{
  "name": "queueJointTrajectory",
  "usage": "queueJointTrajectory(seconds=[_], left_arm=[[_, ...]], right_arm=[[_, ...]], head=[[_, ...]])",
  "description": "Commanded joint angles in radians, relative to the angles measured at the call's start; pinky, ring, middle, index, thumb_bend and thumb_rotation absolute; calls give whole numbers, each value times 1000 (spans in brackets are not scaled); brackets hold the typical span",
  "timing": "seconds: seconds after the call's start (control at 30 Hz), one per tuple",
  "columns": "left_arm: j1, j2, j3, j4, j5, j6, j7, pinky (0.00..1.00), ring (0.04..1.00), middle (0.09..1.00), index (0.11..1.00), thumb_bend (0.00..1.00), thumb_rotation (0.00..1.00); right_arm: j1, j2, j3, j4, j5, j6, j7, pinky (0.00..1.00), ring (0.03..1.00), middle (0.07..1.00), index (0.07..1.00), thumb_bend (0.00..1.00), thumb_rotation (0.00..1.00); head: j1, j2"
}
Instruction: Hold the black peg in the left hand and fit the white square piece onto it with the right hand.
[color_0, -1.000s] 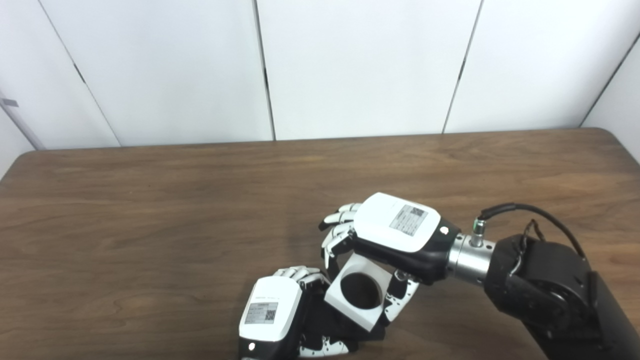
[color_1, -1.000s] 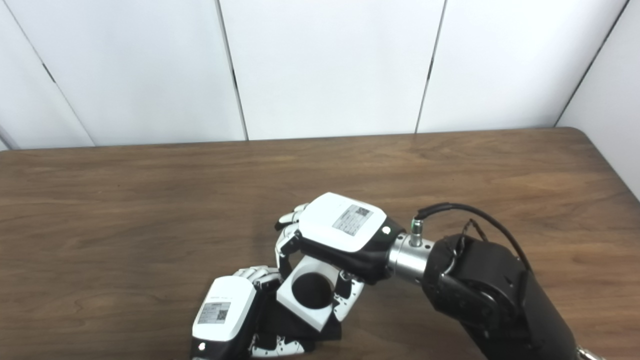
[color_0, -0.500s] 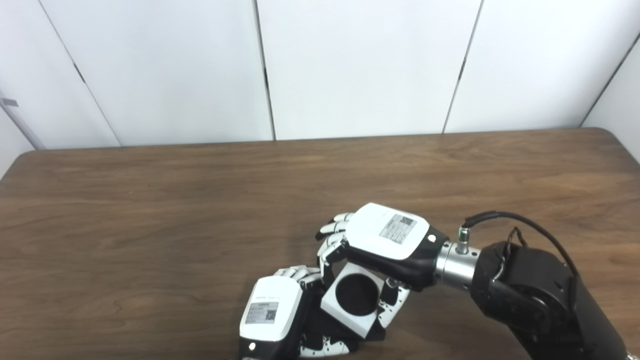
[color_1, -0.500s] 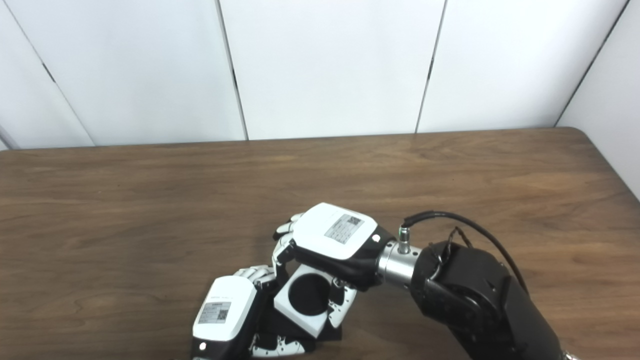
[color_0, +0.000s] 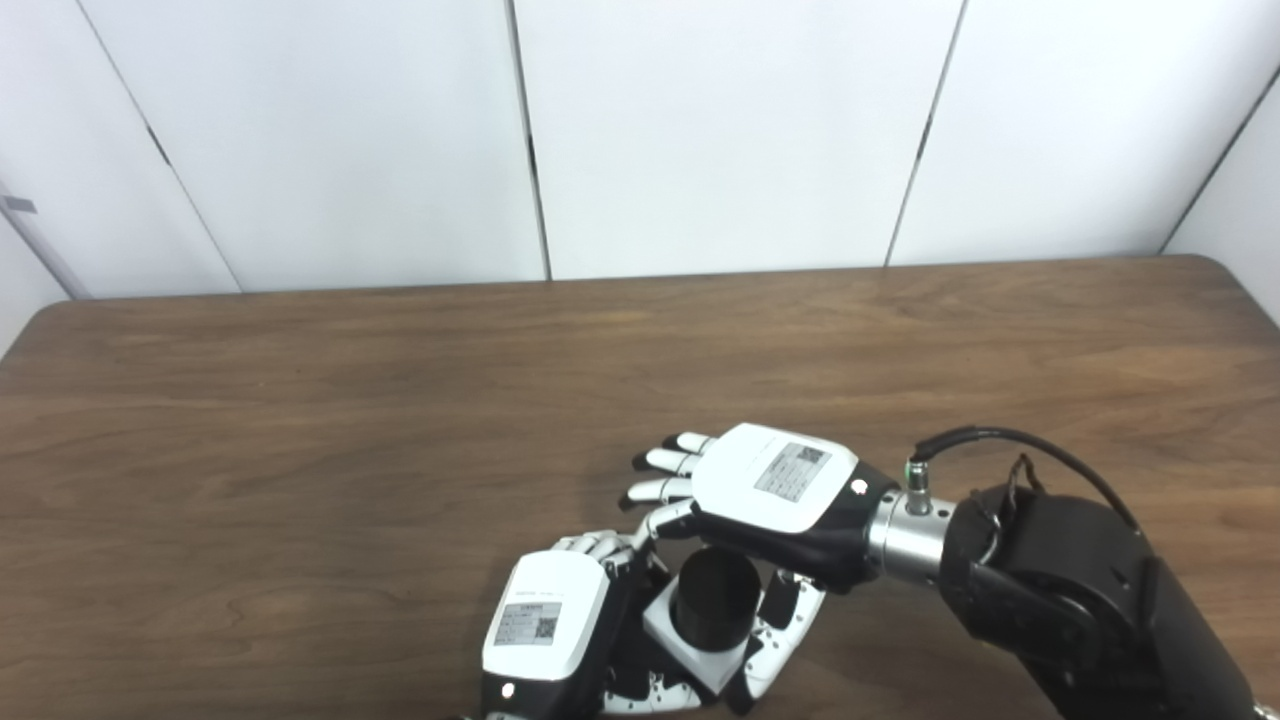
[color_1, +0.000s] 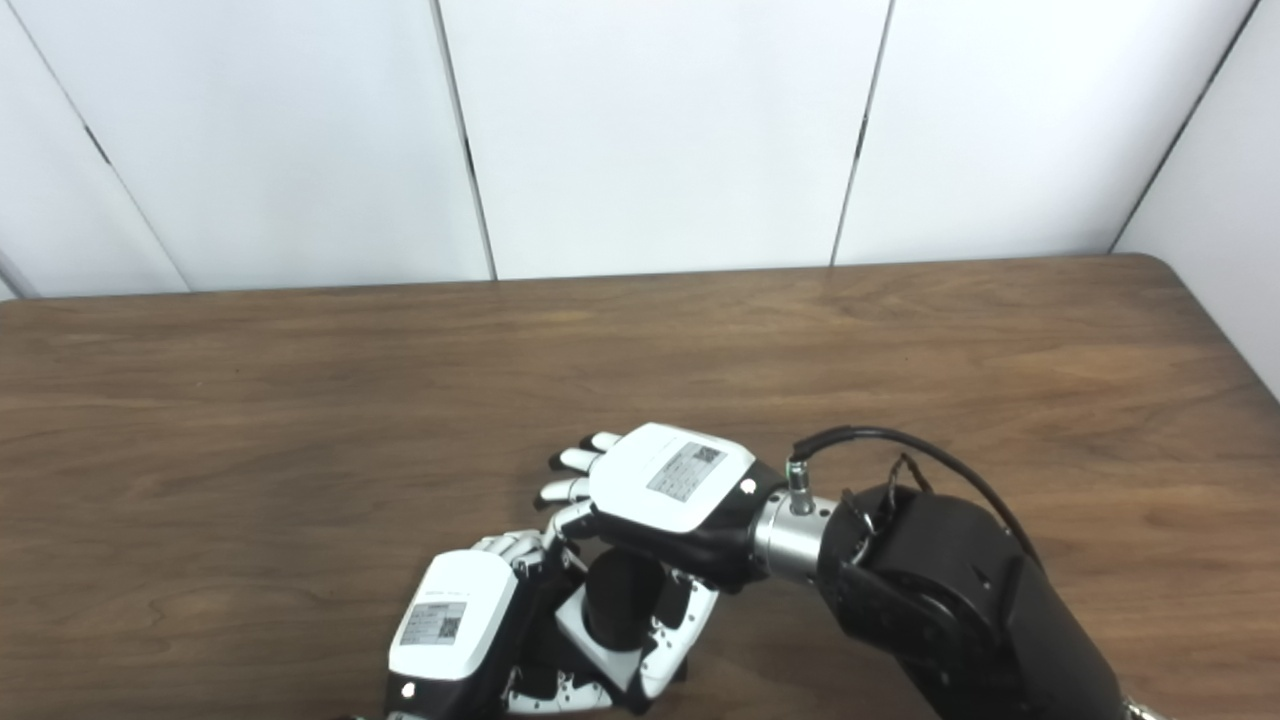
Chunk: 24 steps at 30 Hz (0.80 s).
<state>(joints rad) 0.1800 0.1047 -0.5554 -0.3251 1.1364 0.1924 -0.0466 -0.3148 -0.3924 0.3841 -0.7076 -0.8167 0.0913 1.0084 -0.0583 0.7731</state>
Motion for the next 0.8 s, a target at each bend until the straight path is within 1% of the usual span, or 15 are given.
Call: queueJointTrajectory(seconds=[0.0,0.13,0.23,0.33,0.47,0.6,0.63,0.67,0.7,0.77], left_arm=[[21,-18,-20,24,-7,15,-77,762,794,754,490,503,56],[19,-16,-21,22,1,20,-90,763,797,757,490,503,56],[16,-14,-21,23,5,20,-92,764,796,756,490,503,56],[17,-12,-16,24,-5,19,-87,767,794,751,488,504,55],[17,-13,-6,32,4,25,-67,751,780,739,489,503,66],[21,-17,15,30,20,37,-45,724,767,730,494,504,87],[23,-22,29,23,8,38,-36,718,765,733,564,579,250],[26,-28,43,14,-12,41,-35,713,765,741,631,648,381],[27,-32,56,1,-32,44,-40,717,770,752,687,709,471],[29,-33,81,-25,-89,32,-38,716,773,759,747,794,555]], right_arm=[[-25,5,-25,-40,-10,21,1,1000,1000,959,912,1000,740],[-28,6,-40,-49,-15,26,1,1000,1000,964,918,1000,789],[-19,9,-69,-57,4,35,-22,1000,1000,949,907,1000,786],[-16,15,-94,-67,13,48,-18,1000,1000,945,903,1000,785],[-1,14,-128,-78,29,54,-34,1000,1000,936,891,1000,769],[15,15,-149,-86,38,64,-39,1000,1000,928,889,974,771],[20,15,-153,-88,38,69,-40,1000,1000,928,890,968,775],[24,15,-157,-89,39,70,-44,1000,1000,929,891,961,778],[28,14,-160,-89,39,70,-48,1000,1000,927,889,954,781],[36,15,-167,-89,36,70,-54,1000,1000,927,890,944,784]], head=[[-2,2],[0,2],[0,2],[0,1],[-2,-1],[-2,-2],[-5,-3],[-5,-3],[-6,-4],[-3,-4]])
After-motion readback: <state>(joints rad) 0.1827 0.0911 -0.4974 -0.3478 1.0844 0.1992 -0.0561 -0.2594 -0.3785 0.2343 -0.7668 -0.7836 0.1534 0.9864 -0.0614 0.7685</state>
